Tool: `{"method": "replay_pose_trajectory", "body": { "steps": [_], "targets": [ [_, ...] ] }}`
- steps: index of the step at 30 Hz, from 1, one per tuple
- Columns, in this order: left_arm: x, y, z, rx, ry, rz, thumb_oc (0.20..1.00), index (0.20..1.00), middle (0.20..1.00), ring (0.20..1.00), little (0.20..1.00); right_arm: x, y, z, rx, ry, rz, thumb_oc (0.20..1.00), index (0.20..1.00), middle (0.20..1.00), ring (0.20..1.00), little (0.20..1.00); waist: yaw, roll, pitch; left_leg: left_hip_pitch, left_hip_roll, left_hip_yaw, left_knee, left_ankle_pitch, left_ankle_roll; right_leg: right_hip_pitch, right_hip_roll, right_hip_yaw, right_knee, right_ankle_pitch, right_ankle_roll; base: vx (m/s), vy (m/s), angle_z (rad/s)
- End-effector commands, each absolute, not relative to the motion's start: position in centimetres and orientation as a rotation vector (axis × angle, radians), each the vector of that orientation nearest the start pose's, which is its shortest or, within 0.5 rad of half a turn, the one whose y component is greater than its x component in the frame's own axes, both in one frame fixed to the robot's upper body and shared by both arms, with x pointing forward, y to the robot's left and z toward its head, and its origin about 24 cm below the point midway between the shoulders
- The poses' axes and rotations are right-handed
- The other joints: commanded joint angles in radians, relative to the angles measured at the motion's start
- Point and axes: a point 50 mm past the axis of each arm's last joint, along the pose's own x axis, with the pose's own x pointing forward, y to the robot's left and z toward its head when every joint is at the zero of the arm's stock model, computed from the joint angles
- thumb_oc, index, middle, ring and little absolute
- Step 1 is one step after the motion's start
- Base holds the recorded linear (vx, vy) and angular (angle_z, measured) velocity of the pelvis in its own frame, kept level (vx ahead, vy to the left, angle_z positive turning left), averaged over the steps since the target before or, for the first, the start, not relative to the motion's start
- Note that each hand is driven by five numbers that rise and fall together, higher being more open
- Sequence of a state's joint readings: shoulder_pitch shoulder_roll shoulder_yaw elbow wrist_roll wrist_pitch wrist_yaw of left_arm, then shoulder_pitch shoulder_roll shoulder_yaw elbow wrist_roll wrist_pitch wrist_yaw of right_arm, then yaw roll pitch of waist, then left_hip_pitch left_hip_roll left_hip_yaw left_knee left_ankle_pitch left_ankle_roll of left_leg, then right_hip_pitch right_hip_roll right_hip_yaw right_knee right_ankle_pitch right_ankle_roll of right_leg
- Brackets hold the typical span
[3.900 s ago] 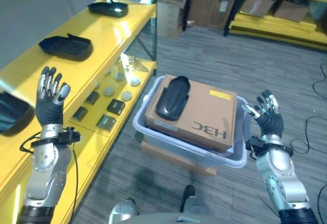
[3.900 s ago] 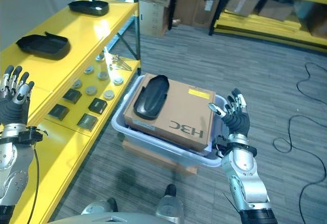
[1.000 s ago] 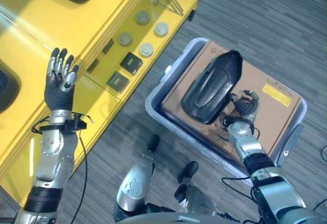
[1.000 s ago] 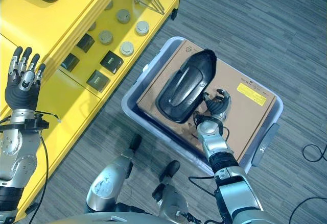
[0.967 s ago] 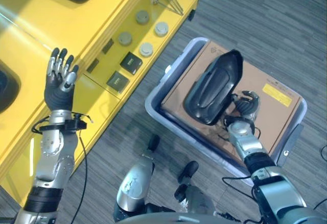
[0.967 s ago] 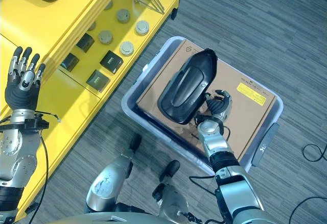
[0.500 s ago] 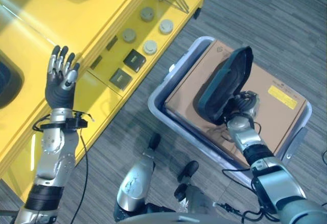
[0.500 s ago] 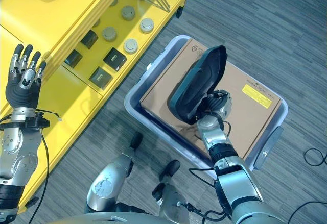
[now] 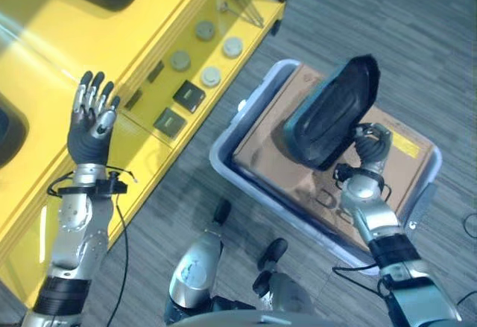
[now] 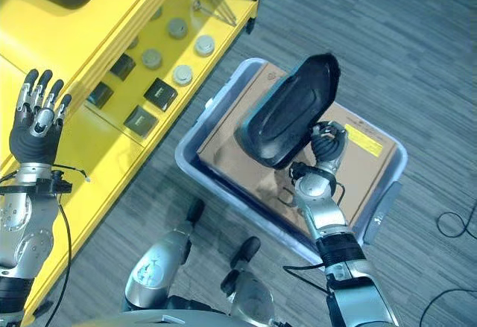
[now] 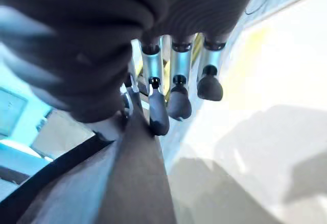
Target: Move parts from the plastic box to the shelf.
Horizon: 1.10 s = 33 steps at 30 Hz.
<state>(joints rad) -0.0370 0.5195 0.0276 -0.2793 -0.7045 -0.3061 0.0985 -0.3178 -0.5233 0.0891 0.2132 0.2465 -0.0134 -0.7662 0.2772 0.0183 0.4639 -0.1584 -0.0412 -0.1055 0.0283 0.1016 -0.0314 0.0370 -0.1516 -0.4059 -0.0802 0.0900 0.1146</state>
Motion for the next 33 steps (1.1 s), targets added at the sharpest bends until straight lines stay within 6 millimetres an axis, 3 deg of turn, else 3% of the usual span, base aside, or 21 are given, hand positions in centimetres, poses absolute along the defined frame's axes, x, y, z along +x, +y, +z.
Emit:
{"method": "replay_pose_trajectory", "body": {
  "steps": [1, 6, 9, 11, 17, 24, 33],
  "targets": [
    [23.1, 22.9, 17.2, -0.222, -0.623, -0.047, 1.000, 1.000, 1.000, 1.000, 1.000, 29.3, -26.6, 13.2, -0.267, -0.339, -0.722, 0.200, 0.200, 0.200, 0.200, 0.200, -0.028, -0.017, -0.124, -0.008, 0.025, 0.061, -0.006, -0.045, 0.010, -0.054, -0.032, 0.024, 0.064, -0.011, 0.039, 0.04, 0.001, -0.16],
    [23.4, 22.3, 16.4, -0.226, -0.546, -0.108, 1.000, 1.000, 1.000, 1.000, 1.000, 28.6, -26.6, 13.1, -0.267, -0.352, -0.702, 0.200, 0.200, 0.200, 0.200, 0.200, -0.046, -0.021, -0.165, 0.031, 0.037, 0.079, -0.012, -0.051, 0.008, -0.029, -0.028, 0.036, 0.056, -0.010, 0.041, 0.04, -0.019, -0.12],
    [23.9, 21.2, 15.4, -0.244, -0.451, -0.254, 1.000, 1.000, 1.000, 1.000, 1.000, 28.5, -25.9, 13.4, -0.281, -0.385, -0.678, 0.200, 0.200, 0.200, 0.200, 0.200, -0.057, -0.019, -0.196, 0.061, 0.044, 0.096, -0.019, -0.056, 0.006, -0.008, -0.025, 0.047, 0.048, -0.009, 0.042, 0.04, -0.010, -0.10],
    [24.5, 19.8, 15.0, -0.230, -0.384, -0.344, 1.000, 1.000, 1.000, 1.000, 1.000, 28.7, -25.4, 14.1, -0.297, -0.411, -0.648, 0.200, 0.200, 0.200, 0.200, 0.200, -0.069, -0.016, -0.217, 0.082, 0.050, 0.108, -0.025, -0.057, 0.003, 0.004, -0.025, 0.053, 0.042, -0.007, 0.044, 0.03, 0.004, -0.16],
    [27.1, 14.4, 13.5, -0.402, -0.110, -0.568, 1.000, 1.000, 1.000, 1.000, 1.000, 29.7, -23.2, 15.1, -0.346, -0.431, -0.496, 0.200, 0.200, 0.200, 0.200, 0.200, -0.123, -0.006, -0.295, 0.153, 0.067, 0.153, -0.047, -0.061, -0.001, 0.039, -0.022, 0.091, 0.030, -0.004, 0.052, 0.08, 0.032, -0.18],
    [29.7, 10.4, 11.6, -0.450, 0.127, -0.591, 1.000, 1.000, 1.000, 1.000, 1.000, 31.3, -20.1, 15.5, -0.392, -0.438, -0.336, 0.200, 0.200, 0.200, 0.200, 0.200, -0.170, -0.004, -0.357, 0.215, 0.080, 0.184, -0.073, -0.060, -0.004, 0.068, -0.013, 0.124, 0.022, -0.010, 0.053, 0.08, 0.005, -0.20],
    [30.7, 8.1, 8.9, -0.472, 0.347, -0.583, 1.000, 1.000, 1.000, 1.000, 1.000, 32.1, -18.5, 14.6, -0.399, -0.390, -0.222, 0.200, 0.200, 0.200, 0.200, 0.200, -0.211, -0.003, -0.395, 0.244, 0.092, 0.216, -0.079, -0.063, -0.008, 0.078, -0.002, 0.150, 0.016, -0.016, 0.052, 0.04, -0.006, -0.13]
  ]
}}
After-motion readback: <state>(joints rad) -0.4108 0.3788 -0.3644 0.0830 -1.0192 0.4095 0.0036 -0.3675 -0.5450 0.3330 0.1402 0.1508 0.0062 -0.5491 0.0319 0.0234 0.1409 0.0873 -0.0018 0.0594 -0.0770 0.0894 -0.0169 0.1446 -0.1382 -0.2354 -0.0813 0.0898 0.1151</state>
